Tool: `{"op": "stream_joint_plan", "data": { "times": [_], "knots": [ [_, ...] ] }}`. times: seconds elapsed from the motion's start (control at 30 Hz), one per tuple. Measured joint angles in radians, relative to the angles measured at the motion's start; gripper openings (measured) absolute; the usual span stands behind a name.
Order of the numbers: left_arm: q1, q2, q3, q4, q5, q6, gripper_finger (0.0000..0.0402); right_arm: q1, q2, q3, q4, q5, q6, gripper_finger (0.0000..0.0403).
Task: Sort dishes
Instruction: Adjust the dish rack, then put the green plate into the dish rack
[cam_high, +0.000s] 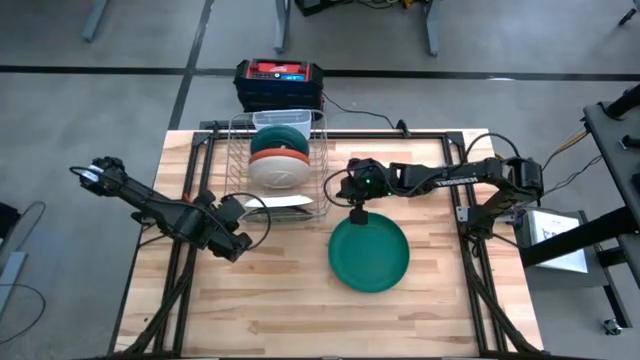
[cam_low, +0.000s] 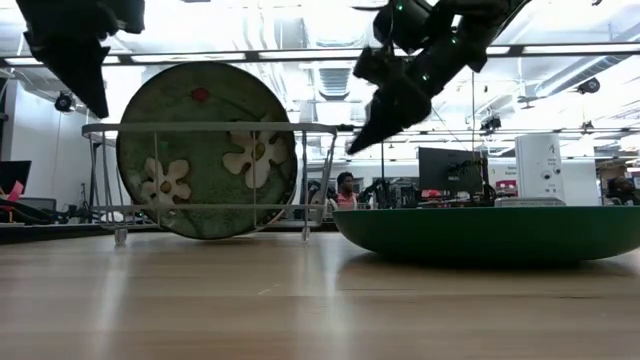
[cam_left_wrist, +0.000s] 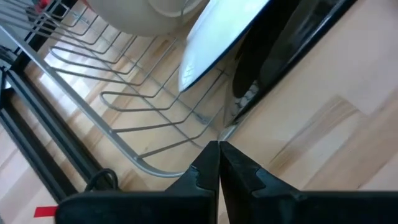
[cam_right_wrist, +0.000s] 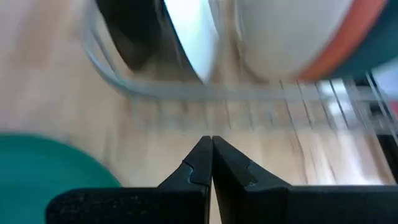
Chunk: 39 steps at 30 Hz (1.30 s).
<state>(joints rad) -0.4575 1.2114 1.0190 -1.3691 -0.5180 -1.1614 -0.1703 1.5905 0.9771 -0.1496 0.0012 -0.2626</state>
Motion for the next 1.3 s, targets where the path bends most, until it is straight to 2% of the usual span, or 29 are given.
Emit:
{"op": "stream_joint_plan", "data": {
  "times": [0.13,0.27,0.43,0.57,0.77,0.9,1.03,1.13,1.3],
  "knots": [
    [-0.001,0.000,0.046,0.000,0.012,0.026,0.0000,-0.014,-0.028,0.000,-0.213,0.072,-0.006,0.0000],
    [-0.025,0.000,0.110,0.000,-0.001,0.118,0.0000,-0.054,-0.086,-0.016,-0.382,0.105,0.041,0.0000],
    [-0.100,0.000,0.175,0.006,-0.171,0.262,0.0000,-0.065,-0.191,-0.068,-0.394,0.058,0.088,0.0000],
    [-0.166,0.000,0.193,0.007,-0.309,0.305,0.0000,-0.056,-0.246,-0.103,-0.398,0.015,0.108,0.0008],
    [-0.213,0.005,0.162,0.011,-0.416,0.314,0.0000,-0.015,-0.265,-0.131,-0.419,-0.027,0.148,0.0068],
    [-0.217,0.005,0.096,0.042,-0.509,0.312,0.0000,0.006,-0.235,-0.132,-0.416,0.028,0.210,0.0121],
    [-0.217,0.005,0.054,0.029,-0.556,0.362,0.0000,0.007,-0.188,-0.132,-0.419,0.050,0.268,0.0164],
    [-0.217,0.003,0.055,0.013,-0.594,0.368,0.0000,0.011,-0.157,-0.132,-0.425,0.044,0.299,0.0186],
    [-0.217,0.003,0.062,0.014,-0.601,0.372,0.0000,0.018,-0.105,-0.133,-0.423,0.043,0.315,0.0204]
  ]
}}
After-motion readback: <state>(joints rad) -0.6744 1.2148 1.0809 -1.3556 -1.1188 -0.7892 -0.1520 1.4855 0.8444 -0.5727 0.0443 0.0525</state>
